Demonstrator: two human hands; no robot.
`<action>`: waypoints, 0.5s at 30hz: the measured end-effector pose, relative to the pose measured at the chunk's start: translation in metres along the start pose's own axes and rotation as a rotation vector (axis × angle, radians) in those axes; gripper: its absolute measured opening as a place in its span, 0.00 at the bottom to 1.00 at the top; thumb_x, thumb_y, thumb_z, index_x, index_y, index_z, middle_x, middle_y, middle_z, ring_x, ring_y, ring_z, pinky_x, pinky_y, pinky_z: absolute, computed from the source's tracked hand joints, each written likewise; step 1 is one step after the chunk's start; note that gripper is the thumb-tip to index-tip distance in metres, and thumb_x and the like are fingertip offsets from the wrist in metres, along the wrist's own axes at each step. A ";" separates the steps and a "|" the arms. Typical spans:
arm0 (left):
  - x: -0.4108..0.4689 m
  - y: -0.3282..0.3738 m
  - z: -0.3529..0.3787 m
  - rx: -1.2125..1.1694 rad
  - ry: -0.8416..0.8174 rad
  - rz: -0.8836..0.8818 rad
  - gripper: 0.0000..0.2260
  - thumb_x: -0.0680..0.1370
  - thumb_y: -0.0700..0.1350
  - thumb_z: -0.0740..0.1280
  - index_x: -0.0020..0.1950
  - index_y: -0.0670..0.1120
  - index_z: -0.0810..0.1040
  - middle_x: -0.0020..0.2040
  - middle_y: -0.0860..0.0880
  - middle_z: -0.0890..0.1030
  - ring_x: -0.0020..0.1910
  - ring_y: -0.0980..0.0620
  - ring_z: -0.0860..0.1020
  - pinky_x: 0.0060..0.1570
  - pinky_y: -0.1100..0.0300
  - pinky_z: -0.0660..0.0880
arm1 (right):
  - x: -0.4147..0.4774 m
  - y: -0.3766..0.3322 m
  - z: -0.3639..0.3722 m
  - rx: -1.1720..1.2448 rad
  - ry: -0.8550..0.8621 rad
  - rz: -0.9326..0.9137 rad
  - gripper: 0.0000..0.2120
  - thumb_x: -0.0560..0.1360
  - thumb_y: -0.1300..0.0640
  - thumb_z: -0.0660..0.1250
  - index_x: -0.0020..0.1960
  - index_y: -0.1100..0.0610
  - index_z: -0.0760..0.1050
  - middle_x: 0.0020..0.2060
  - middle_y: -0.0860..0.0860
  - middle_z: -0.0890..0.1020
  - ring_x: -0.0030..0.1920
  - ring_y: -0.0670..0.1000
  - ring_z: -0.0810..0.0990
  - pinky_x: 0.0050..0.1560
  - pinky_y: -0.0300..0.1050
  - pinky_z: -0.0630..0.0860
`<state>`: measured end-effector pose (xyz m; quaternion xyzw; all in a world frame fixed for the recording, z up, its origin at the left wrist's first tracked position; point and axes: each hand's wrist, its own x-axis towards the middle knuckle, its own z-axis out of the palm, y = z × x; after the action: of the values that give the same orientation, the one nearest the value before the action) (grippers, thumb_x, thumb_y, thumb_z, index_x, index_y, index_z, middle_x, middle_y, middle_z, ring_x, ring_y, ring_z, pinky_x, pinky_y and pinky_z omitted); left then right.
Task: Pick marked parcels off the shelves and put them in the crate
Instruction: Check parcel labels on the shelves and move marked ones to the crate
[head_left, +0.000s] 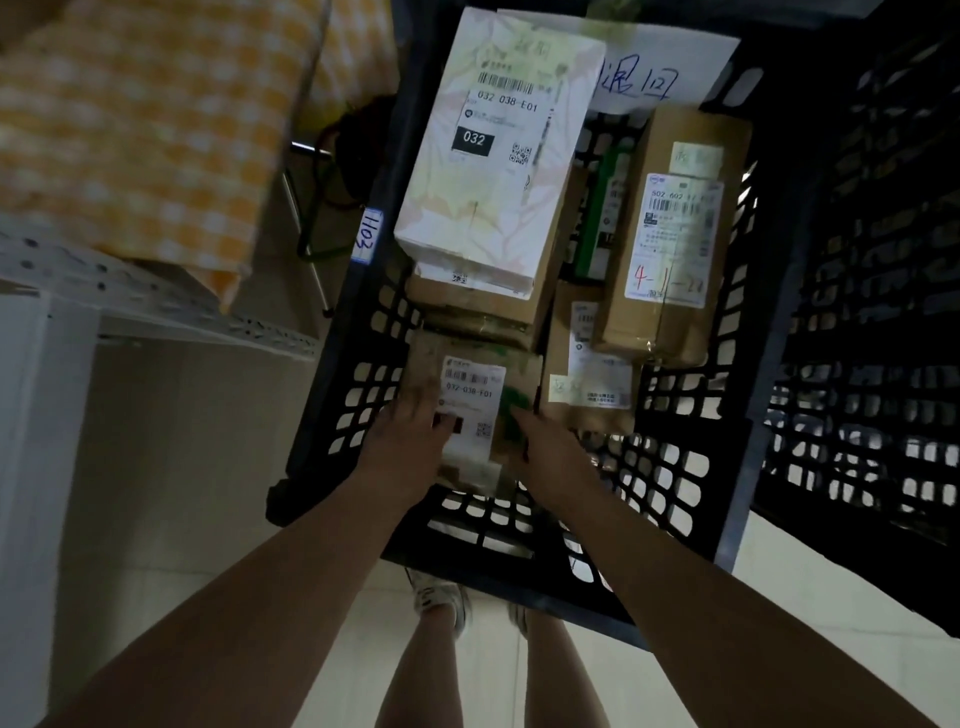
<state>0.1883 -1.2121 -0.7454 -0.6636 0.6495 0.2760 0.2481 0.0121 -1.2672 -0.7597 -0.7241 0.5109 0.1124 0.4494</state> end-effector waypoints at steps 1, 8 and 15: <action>0.007 0.000 0.004 0.014 -0.022 0.025 0.34 0.77 0.53 0.66 0.77 0.51 0.52 0.77 0.44 0.46 0.75 0.41 0.48 0.71 0.46 0.55 | 0.003 0.002 -0.001 -0.251 0.000 -0.029 0.28 0.77 0.55 0.64 0.75 0.48 0.59 0.69 0.57 0.67 0.66 0.61 0.68 0.60 0.56 0.74; 0.032 -0.007 0.011 0.006 -0.034 0.056 0.32 0.79 0.48 0.63 0.78 0.53 0.49 0.78 0.46 0.46 0.72 0.41 0.58 0.66 0.48 0.63 | 0.006 0.012 -0.006 -0.602 0.025 -0.122 0.27 0.79 0.53 0.60 0.76 0.45 0.56 0.75 0.54 0.58 0.74 0.61 0.54 0.72 0.59 0.51; 0.007 -0.012 -0.017 0.016 0.063 0.003 0.20 0.80 0.46 0.60 0.71 0.45 0.65 0.68 0.43 0.68 0.64 0.44 0.67 0.57 0.51 0.70 | -0.014 -0.009 -0.013 -0.590 -0.068 -0.047 0.31 0.77 0.59 0.61 0.77 0.48 0.54 0.75 0.53 0.56 0.74 0.59 0.52 0.72 0.58 0.51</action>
<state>0.2012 -1.2283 -0.7381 -0.6688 0.6603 0.2502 0.2326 0.0097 -1.2673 -0.7383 -0.8310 0.4240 0.2694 0.2389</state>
